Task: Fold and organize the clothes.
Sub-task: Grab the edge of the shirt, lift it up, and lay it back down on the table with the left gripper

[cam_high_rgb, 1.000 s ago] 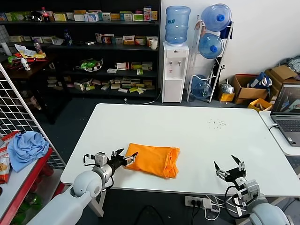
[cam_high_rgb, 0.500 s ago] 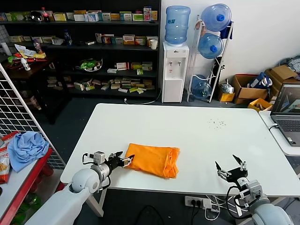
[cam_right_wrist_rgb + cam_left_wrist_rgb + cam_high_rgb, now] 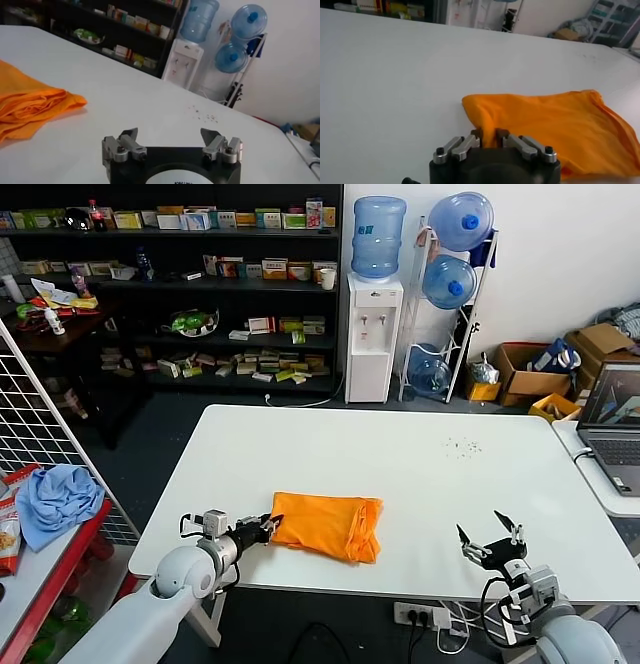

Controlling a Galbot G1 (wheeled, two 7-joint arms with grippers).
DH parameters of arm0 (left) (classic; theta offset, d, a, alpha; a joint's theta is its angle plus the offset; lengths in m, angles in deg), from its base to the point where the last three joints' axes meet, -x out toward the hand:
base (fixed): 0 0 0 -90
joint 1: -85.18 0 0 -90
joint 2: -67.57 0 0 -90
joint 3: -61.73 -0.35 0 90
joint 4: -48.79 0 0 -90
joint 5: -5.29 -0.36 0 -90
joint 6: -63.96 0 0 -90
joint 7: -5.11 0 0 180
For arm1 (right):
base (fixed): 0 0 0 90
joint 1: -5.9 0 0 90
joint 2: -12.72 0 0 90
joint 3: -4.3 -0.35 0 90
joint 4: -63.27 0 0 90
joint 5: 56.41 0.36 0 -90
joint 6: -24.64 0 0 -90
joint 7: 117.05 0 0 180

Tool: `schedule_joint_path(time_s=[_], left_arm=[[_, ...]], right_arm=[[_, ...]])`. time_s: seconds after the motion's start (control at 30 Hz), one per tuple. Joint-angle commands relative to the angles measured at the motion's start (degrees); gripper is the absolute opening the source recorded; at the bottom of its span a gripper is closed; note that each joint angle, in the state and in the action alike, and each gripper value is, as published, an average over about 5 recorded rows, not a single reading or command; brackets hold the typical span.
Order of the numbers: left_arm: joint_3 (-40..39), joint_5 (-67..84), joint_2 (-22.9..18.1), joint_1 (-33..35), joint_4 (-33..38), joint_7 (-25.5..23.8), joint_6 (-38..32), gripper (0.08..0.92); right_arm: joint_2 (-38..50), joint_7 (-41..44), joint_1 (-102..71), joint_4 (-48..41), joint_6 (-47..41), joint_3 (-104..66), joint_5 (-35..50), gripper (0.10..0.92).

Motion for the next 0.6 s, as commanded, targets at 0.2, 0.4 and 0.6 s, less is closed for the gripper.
schedule_joint_path(time_s=[0.2, 0.4, 0.6], left_arm=[[3.80, -0.56, 3.42, 2.06, 4.00, 2.05, 0.04, 0.133], [7.87, -3.19, 8.70, 3.42, 3.39, 4.15, -0.28, 0.130], [11.50, -7.45, 16.38, 2.15, -0.82, 4.50, -1.25, 0.130]], right_arm=[[-0.57, -0.13, 1.54, 0.49, -0.26, 1.62, 0.25, 0.823], [-1.14, -0.49, 2.58, 1.20, -0.63, 3.62, -0.02, 0.823], [-1.27, -0.55, 3.65, 1.58, -0.86, 5.28, -0.69, 0.823]])
